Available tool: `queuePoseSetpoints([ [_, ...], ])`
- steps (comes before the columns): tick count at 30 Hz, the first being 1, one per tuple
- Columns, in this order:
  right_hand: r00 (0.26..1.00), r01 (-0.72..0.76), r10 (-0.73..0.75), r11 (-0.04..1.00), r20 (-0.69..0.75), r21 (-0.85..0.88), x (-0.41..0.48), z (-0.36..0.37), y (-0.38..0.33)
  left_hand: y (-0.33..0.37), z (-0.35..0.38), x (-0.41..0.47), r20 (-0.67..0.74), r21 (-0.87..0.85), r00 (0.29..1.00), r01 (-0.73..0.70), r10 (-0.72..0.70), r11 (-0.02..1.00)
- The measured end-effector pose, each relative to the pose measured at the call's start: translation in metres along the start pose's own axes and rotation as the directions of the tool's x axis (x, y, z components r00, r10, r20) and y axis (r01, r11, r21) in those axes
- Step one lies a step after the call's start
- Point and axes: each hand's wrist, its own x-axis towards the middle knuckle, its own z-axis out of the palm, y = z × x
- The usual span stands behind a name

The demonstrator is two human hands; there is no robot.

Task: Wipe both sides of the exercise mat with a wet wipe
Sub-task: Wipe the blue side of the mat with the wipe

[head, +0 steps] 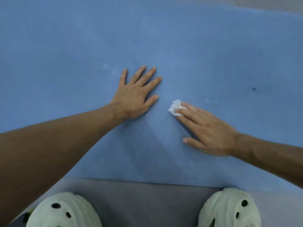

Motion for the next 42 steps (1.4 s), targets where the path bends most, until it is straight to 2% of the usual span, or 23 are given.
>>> queuePoseSetpoints([
  [2, 0.981, 0.182, -0.18, 0.983, 0.067, -0.02, -0.021, 0.009, -0.036, 0.007, 0.001, 0.007, -0.01, 0.008, 1.0, 0.017, -0.017, 1.0],
  [4, 0.95, 0.294, -0.291, 0.956, 0.116, -0.011, -0.044, 0.015, -0.063, 0.011, 0.001, 0.015, -0.017, 0.011, 1.0, -0.002, 0.002, 1.0],
  [8, 0.936, 0.308, -0.311, 0.95, 0.166, 0.039, -0.064, 0.017, -0.07, 0.028, 0.0, 0.039, -0.021, 0.016, 0.996, -0.086, 0.087, 0.996],
  [11, 0.953, 0.256, -0.257, 0.966, 0.163, 0.029, -0.065, 0.02, -0.064, 0.049, 0.003, 0.053, -0.029, -0.013, 0.993, -0.117, 0.117, 0.993],
  [14, 0.998, 0.006, 0.0, 0.994, 0.055, -0.105, -0.071, 0.019, -0.038, 0.067, 0.003, 0.071, -0.051, -0.055, 0.993, -0.107, 0.104, 0.993],
  [16, 0.971, -0.239, 0.237, 0.96, -0.036, -0.148, -0.073, 0.013, -0.013, 0.076, 0.003, 0.082, -0.066, -0.064, 0.994, -0.095, 0.091, 0.993],
  [18, 0.9, -0.435, 0.426, 0.889, -0.094, -0.142, -0.069, 0.008, 0.011, 0.082, 0.006, 0.09, -0.072, -0.068, 0.993, -0.095, 0.091, 0.993],
  [21, 0.757, -0.65, 0.636, 0.757, -0.149, -0.07, -0.056, 0.005, 0.038, 0.088, 0.013, 0.093, -0.053, -0.043, 0.994, -0.097, 0.095, 0.994],
  [23, 0.677, -0.726, 0.722, 0.687, -0.142, 0.029, -0.046, 0.003, 0.047, 0.09, 0.015, 0.093, -0.048, -0.024, 0.994, -0.095, 0.094, 0.995],
  [24, 0.662, -0.735, 0.739, 0.673, -0.125, 0.089, -0.041, 0.003, 0.046, 0.09, 0.016, 0.093, -0.043, -0.019, 0.995, -0.095, 0.095, 0.995],
  [25, 0.668, -0.724, 0.736, 0.677, -0.112, 0.129, -0.036, 0.003, 0.04, 0.091, 0.017, 0.093, -0.039, -0.013, 0.995, -0.096, 0.096, 0.995],
  [27, 0.771, -0.621, 0.628, 0.778, -0.1, 0.1, -0.031, 0.006, 0.017, 0.09, 0.017, 0.094, -0.032, -0.002, 0.994, -0.103, 0.103, 0.995],
  [29, 0.917, -0.392, 0.394, 0.919, -0.057, 0.04, -0.031, 0.01, -0.017, 0.087, 0.017, 0.095, -0.029, 0.02, 0.994, -0.104, 0.104, 0.994],
  [31, 0.98, -0.198, 0.197, 0.98, 0.017, 0.036, -0.039, 0.017, -0.058, 0.088, 0.015, 0.093, -0.012, 0.003, 0.996, -0.086, 0.086, 0.996],
  [33, 0.987, -0.156, 0.154, 0.986, 0.035, 0.053, -0.051, 0.025, -0.097, 0.093, 0.014, 0.089, 0.017, -0.023, 0.998, -0.066, 0.067, 0.998],
  [35, 0.986, -0.164, 0.165, 0.986, -0.022, 0.03, -0.064, 0.034, -0.114, 0.097, 0.013, 0.086, 0.016, -0.019, 0.999, -0.051, 0.051, 0.999],
  [38, 0.976, -0.16, 0.157, 0.987, -0.152, -0.01, -0.078, 0.043, -0.091, 0.096, 0.016, 0.087, -0.02, 0.016, 0.999, -0.031, 0.031, 0.999],
  [40, 0.936, -0.291, 0.285, 0.957, -0.206, 0.001, -0.085, 0.042, -0.059, 0.097, 0.018, 0.091, -0.017, 0.024, 0.999, -0.034, 0.034, 0.999],
  [42, 0.868, -0.468, 0.462, 0.883, -0.183, 0.012, -0.098, 0.037, -0.02, 0.096, 0.016, 0.09, -0.003, 0.014, 0.999, -0.032, 0.032, 0.999],
])
